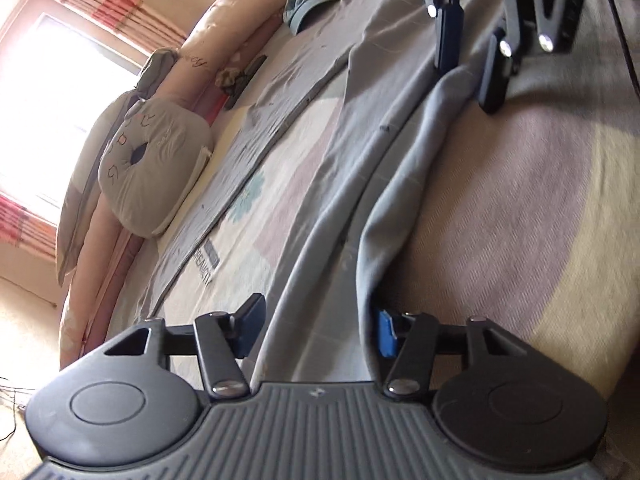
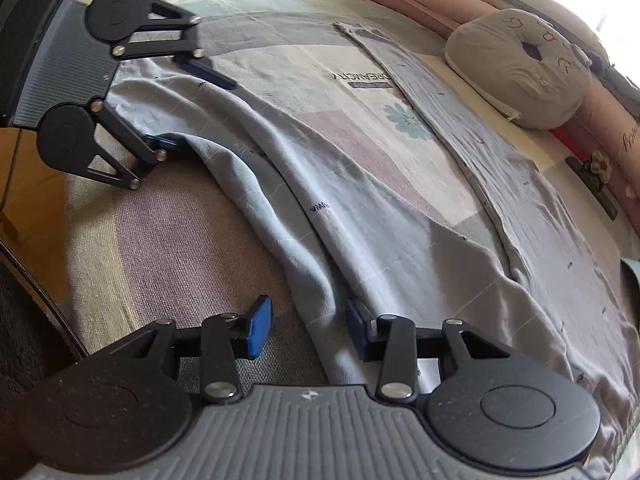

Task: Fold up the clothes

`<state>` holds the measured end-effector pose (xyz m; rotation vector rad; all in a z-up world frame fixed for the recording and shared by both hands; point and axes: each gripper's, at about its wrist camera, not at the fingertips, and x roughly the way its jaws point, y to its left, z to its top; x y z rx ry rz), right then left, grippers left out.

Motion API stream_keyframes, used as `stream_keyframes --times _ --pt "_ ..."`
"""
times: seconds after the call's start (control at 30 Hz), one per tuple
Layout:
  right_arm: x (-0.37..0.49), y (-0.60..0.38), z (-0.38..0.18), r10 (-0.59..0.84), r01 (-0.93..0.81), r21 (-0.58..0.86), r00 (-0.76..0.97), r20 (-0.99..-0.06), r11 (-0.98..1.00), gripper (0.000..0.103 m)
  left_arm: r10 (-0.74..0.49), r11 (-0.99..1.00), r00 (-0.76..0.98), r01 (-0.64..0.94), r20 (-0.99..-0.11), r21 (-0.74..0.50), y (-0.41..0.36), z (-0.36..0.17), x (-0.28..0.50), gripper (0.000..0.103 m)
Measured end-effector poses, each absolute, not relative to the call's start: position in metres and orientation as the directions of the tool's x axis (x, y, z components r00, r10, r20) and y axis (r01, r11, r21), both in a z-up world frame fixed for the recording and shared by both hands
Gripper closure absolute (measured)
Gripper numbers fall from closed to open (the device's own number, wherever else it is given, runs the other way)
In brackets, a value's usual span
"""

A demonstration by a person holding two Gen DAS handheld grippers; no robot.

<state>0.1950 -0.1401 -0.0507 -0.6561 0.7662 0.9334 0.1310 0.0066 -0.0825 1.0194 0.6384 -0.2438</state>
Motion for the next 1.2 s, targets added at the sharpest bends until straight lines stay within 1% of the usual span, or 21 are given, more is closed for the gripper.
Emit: stream_keyframes --times 0.03,0.07,0.13,0.2,0.3,0.43,0.57,0.67,0.73,0.87,0.97,1.07,1.2 --pt "0.195 -0.142 -0.051 0.457 -0.881 -0.157 0.375 -0.806 0.446 0.057 0.101 0.502 0.793 0.480 -0.600 0.719 0.001 -0.085 0.131 0.065" --pt "0.196 -0.143 -0.051 0.462 -0.882 -0.153 0.373 -0.805 0.446 0.057 0.103 0.488 0.793 0.486 -0.601 0.725 -0.004 -0.088 0.131 0.071" --pt "0.196 -0.146 -0.051 0.471 -0.885 -0.148 0.370 -0.801 0.442 0.056 0.107 0.460 0.791 0.498 -0.603 0.735 -0.014 -0.093 0.132 0.091" --pt "0.196 -0.147 -0.051 0.477 -0.887 -0.152 0.371 -0.797 0.436 0.056 0.104 0.447 0.789 0.506 -0.605 0.737 -0.023 -0.098 0.132 0.103" --pt "0.194 -0.152 -0.049 0.490 -0.891 -0.155 0.372 -0.789 0.426 0.056 0.094 0.462 0.778 0.519 -0.621 0.719 -0.025 -0.096 0.134 0.103" --pt "0.192 -0.161 -0.046 0.503 -0.893 -0.153 0.372 -0.780 0.423 0.056 0.018 0.534 0.728 0.573 -0.686 0.622 -0.010 -0.073 0.130 0.103" --pt "0.193 -0.167 -0.043 0.504 -0.892 -0.154 0.374 -0.778 0.425 0.056 -0.064 0.584 0.685 0.616 -0.726 0.529 0.008 -0.050 0.126 0.103" --pt "0.191 -0.166 -0.042 0.502 -0.893 -0.162 0.377 -0.778 0.420 0.055 -0.113 0.657 0.655 0.613 -0.748 0.438 0.023 -0.037 0.132 0.103" --pt "0.187 -0.163 -0.040 0.503 -0.896 -0.182 0.384 -0.774 0.405 0.052 -0.146 0.696 0.643 0.607 -0.752 0.384 0.032 -0.029 0.138 0.103" --pt "0.172 -0.150 -0.038 0.494 -0.889 -0.257 0.429 -0.757 0.379 0.048 -0.188 0.718 0.622 0.615 -0.760 0.326 0.041 -0.025 0.147 0.103" --pt "0.159 -0.133 -0.041 0.485 -0.859 -0.348 0.502 -0.716 0.376 0.044 -0.212 0.721 0.605 0.627 -0.767 0.296 0.044 -0.026 0.151 0.103" --pt "0.144 -0.111 -0.054 0.452 -0.788 -0.487 0.616 -0.646 0.377 0.043 -0.215 0.712 0.600 0.636 -0.771 0.297 0.045 -0.030 0.147 0.103" --pt "0.126 -0.095 -0.079 0.375 -0.641 -0.683 0.764 -0.525 0.351 0.043 -0.224 0.701 0.601 0.647 -0.767 0.302 0.046 -0.030 0.137 0.103"
